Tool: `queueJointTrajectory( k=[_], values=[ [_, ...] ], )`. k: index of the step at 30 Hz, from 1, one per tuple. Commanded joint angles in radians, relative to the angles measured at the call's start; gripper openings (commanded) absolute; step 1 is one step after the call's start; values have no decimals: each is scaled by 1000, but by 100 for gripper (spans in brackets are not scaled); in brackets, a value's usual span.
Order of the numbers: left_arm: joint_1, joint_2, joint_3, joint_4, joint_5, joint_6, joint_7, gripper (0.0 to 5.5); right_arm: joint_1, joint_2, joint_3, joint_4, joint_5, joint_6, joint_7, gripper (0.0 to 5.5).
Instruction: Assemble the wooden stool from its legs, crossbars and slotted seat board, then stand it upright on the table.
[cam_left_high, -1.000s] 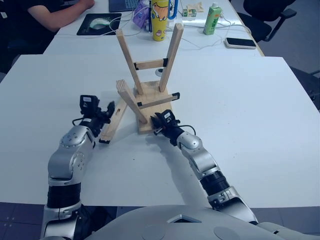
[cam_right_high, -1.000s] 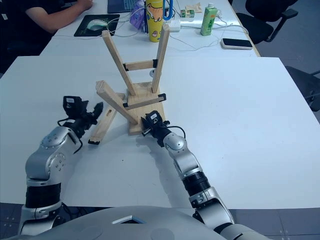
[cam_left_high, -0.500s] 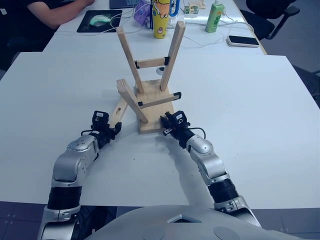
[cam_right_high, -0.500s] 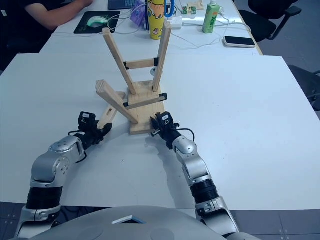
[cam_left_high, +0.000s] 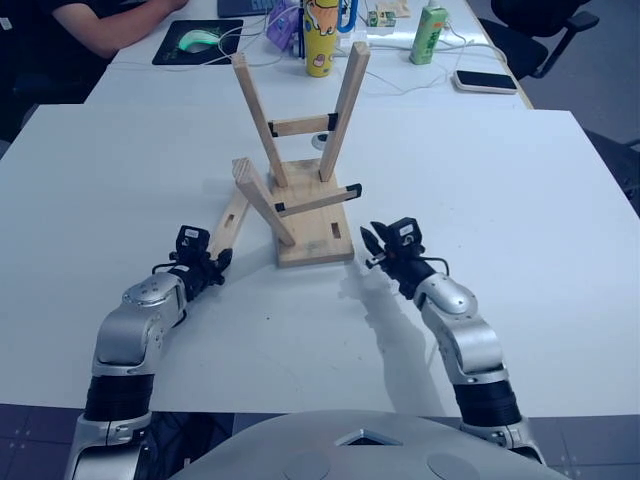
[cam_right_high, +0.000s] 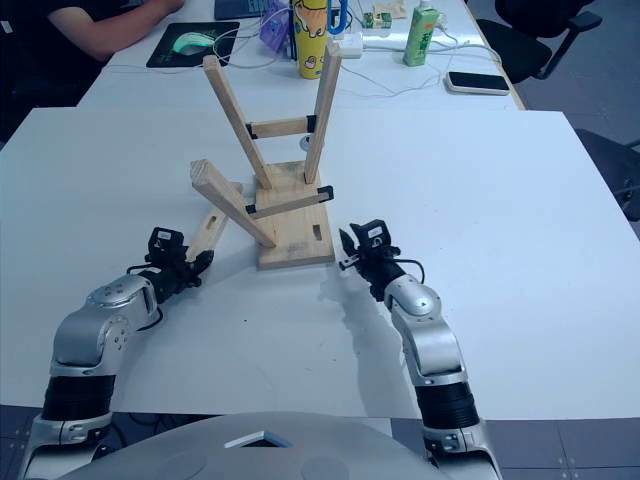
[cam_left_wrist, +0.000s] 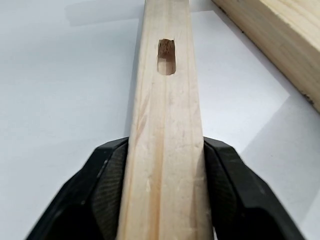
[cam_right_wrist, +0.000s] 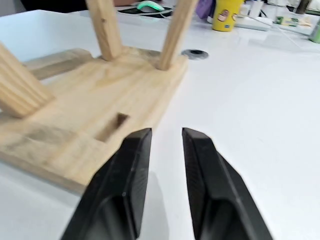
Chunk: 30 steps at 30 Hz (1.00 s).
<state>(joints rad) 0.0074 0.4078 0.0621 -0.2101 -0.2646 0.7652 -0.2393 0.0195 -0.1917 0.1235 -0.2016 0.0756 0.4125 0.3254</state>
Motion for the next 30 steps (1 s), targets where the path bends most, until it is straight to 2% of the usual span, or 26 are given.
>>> queueJointTrajectory(
  k=[1,5,9,13,17,22,27,30],
  values=[
    [-71,-13,102,6,23,-157,43,208,-16,-39,72,103,-54,41,31,113],
    [-193,-1,219,-64,32,-389,84,208,14,-33,130,107,-55,38,60,113],
    [-323,6,248,-179,-44,-489,36,208,9,-26,141,108,-53,28,60,113],
    [-466,13,218,-278,-242,-410,-48,208,0,-29,136,135,-49,12,65,113],
    [-590,5,102,-391,-500,-217,-101,208,-13,-26,126,161,-24,-4,91,113],
    [-503,-37,-58,-486,-658,-81,-101,208,-60,-71,90,210,13,-27,163,113],
    [-372,-45,-137,-488,-641,-79,-132,208,-70,-70,169,205,9,-19,232,113],
    [-321,-22,-160,-466,-623,-88,-185,208,-76,-79,75,227,32,-27,184,113]
  ],
)
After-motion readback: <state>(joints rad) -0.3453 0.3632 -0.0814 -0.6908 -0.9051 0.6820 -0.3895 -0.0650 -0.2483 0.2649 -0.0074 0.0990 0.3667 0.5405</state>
